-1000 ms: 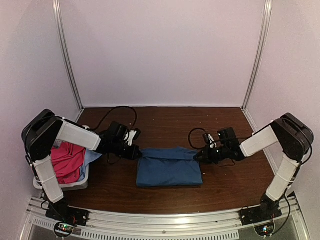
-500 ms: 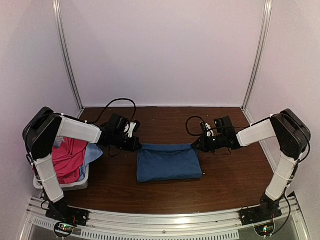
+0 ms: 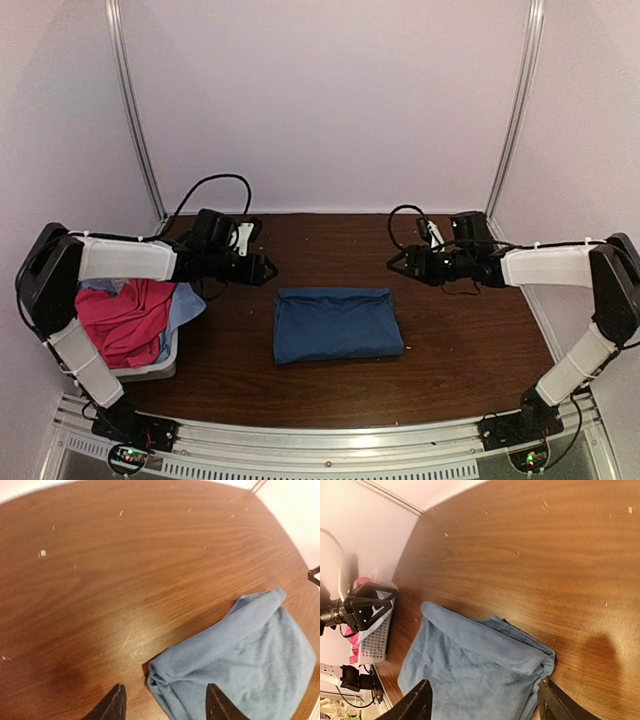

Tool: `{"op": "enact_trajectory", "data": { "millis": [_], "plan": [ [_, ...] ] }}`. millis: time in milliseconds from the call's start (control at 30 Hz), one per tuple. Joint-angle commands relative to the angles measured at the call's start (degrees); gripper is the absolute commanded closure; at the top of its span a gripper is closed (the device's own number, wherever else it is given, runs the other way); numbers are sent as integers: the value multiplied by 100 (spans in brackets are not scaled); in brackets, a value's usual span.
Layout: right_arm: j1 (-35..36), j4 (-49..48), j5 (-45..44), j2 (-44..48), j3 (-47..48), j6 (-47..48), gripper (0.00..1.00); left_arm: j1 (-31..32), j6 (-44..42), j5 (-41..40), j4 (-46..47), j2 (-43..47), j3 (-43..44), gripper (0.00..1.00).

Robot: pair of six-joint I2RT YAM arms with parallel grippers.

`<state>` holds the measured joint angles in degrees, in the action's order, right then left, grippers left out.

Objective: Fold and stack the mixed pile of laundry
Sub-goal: Fold the 2/3-rectangle-folded T-shirt at the center of the board, then smooth out the square-folded T-shirt at the center of the board.

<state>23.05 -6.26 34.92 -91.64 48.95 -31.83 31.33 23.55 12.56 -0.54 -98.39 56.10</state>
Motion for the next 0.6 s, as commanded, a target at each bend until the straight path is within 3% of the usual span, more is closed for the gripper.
{"op": "enact_trajectory", "data": {
  "millis": [0, 267, 567],
  "plan": [
    [83, 102, 190, 777, -370, 271, 29, 249, -475, 384, 321, 799, -235, 44],
    [824, -1518, 908, -449, -488, -403, 48, 963, -109, 1398, 1703, -301, -193, 45],
    [762, -1382, 931, -2273, 1106, -55, 55, 702, 229, 1390, 1970, -1691, 730, 45]
  ]
}}
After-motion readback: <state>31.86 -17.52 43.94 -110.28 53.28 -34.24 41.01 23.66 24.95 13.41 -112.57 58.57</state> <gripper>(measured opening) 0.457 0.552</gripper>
